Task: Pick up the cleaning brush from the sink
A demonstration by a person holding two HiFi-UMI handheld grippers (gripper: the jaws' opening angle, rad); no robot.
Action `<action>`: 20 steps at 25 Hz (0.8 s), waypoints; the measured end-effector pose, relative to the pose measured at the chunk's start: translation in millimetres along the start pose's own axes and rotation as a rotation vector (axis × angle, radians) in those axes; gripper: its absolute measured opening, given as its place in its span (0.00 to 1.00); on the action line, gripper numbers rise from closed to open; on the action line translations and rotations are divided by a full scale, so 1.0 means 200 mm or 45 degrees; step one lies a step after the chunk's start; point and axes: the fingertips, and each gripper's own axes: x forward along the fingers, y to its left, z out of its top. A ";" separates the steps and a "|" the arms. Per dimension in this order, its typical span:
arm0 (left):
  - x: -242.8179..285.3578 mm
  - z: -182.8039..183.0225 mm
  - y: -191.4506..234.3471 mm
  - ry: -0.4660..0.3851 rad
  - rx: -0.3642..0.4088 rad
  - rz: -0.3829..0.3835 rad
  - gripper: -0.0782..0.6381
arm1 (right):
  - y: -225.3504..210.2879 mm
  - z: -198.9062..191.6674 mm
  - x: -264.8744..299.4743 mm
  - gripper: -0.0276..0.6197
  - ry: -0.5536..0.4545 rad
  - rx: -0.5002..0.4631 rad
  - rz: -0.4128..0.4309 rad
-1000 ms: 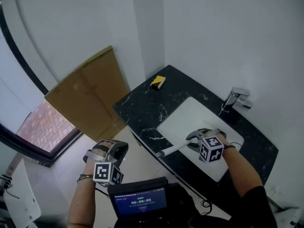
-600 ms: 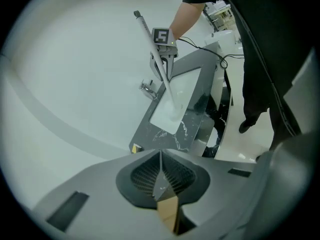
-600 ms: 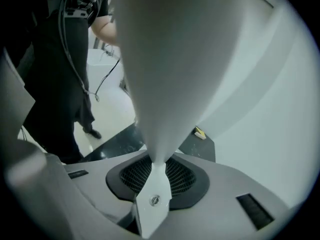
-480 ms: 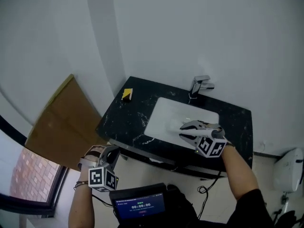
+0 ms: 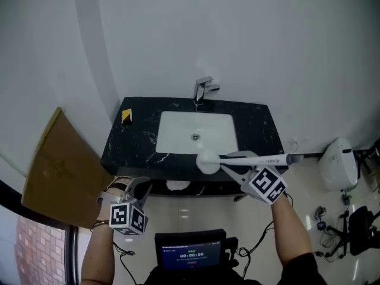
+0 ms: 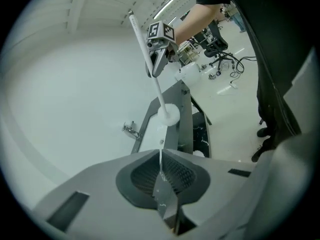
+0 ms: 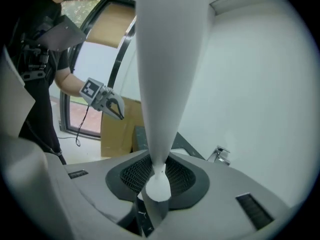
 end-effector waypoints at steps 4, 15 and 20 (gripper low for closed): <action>-0.12 0.28 -0.16 -0.065 -0.008 -0.006 0.15 | 0.13 -0.06 -0.37 0.16 -0.034 0.109 -0.107; -0.57 0.74 -0.37 -0.313 -0.632 0.054 0.15 | 0.39 -0.11 -1.02 0.16 -0.188 0.543 -0.506; -0.82 0.67 -0.18 -0.511 -1.186 0.230 0.12 | 0.54 -0.01 -1.11 0.16 -0.231 0.616 -0.643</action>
